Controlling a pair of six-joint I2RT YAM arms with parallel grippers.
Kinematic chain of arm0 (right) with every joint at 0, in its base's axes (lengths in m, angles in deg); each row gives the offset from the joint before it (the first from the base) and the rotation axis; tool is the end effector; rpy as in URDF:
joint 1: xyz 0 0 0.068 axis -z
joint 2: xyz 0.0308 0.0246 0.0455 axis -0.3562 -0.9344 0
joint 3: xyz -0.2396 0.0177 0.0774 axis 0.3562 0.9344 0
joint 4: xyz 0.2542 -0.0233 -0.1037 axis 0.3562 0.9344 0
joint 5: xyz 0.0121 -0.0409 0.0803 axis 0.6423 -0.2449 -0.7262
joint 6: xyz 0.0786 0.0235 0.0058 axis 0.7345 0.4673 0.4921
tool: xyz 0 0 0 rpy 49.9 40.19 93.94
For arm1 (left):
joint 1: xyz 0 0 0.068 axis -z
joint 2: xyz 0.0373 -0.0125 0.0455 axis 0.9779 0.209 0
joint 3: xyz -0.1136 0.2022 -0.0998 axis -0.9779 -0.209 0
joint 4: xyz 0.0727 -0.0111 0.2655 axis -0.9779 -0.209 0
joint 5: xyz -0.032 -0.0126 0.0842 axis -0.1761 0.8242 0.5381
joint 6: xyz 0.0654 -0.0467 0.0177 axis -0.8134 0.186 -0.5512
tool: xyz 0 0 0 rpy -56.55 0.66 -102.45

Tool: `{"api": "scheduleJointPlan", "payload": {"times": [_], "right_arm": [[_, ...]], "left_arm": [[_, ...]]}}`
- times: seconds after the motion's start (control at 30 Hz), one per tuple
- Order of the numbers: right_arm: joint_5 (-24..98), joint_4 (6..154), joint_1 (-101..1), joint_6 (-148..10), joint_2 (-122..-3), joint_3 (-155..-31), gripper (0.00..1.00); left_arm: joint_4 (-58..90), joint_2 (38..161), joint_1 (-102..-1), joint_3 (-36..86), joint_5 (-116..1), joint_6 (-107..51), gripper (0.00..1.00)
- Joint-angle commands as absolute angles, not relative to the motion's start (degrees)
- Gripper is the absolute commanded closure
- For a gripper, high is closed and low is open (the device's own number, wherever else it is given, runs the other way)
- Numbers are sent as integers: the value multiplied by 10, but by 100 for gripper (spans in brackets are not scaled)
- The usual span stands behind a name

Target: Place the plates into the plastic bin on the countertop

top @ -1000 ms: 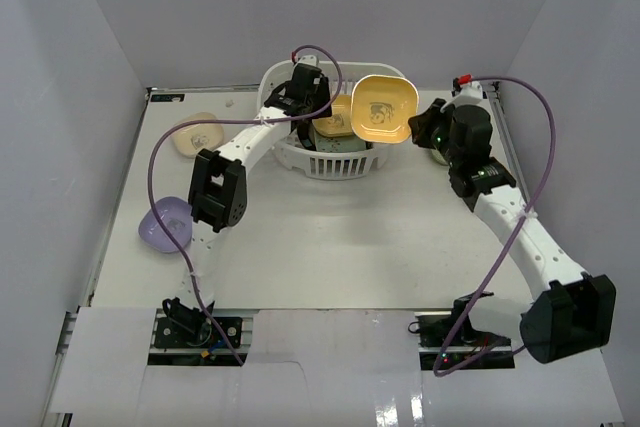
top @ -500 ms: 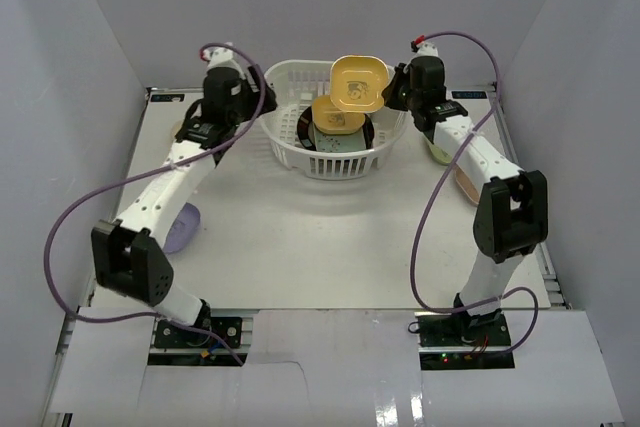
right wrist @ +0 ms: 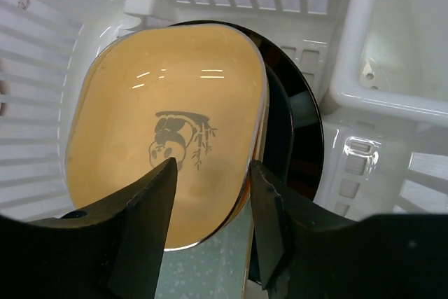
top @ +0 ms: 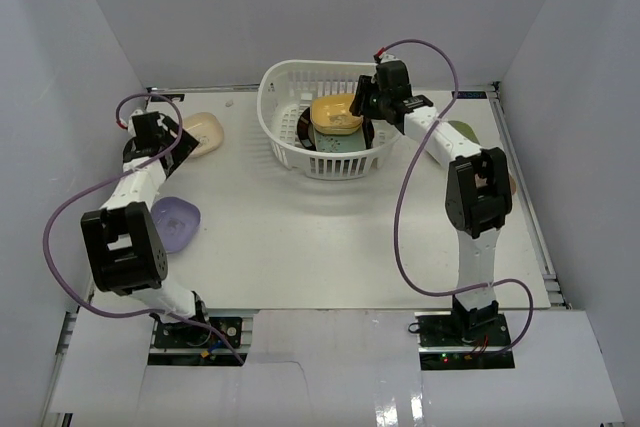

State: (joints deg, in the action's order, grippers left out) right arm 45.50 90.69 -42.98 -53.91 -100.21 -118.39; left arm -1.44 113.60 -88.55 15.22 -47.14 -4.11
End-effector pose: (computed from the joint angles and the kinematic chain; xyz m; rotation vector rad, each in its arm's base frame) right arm 0.4917 0.1981 0.2338 0.0058 2.1088 0.4420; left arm 0.3767 0.0730 0.1939 -0.9194 2.1262 -0.1783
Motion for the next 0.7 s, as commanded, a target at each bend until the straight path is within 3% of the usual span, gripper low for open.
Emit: {"api": "scheduleJointPlan", "payload": {"times": [0.0,0.03,0.13,0.27,0.4,0.5,0.63,0.67], "right_arm": [[426,885,-432,-557,-945,-1185,47],[425,881,-432,-560,-932,-1169,39],[433,863,-431,-577,-863,-1117,32],[440,833,-395,-585,-738,-1003,37],[439,800,-310,-559,-639,-865,43],[439,776,-221,-540,-595,-782,44],[463,785,-138,-554,-580,-725,37],[494,792,-131,-569,-580,-718,33]], "left_arm": [[5,1167,-907,200,-504,-27,13],[4,1192,-909,209,-510,-28,13],[6,1249,-916,246,-509,-35,13],[3,1315,-933,288,-523,-32,16],[2,1367,-940,336,-529,-33,24],[2,1395,-940,352,-533,-35,35],[6,1418,-940,365,-548,-33,60],[7,1421,-940,364,-550,-33,62]]}}
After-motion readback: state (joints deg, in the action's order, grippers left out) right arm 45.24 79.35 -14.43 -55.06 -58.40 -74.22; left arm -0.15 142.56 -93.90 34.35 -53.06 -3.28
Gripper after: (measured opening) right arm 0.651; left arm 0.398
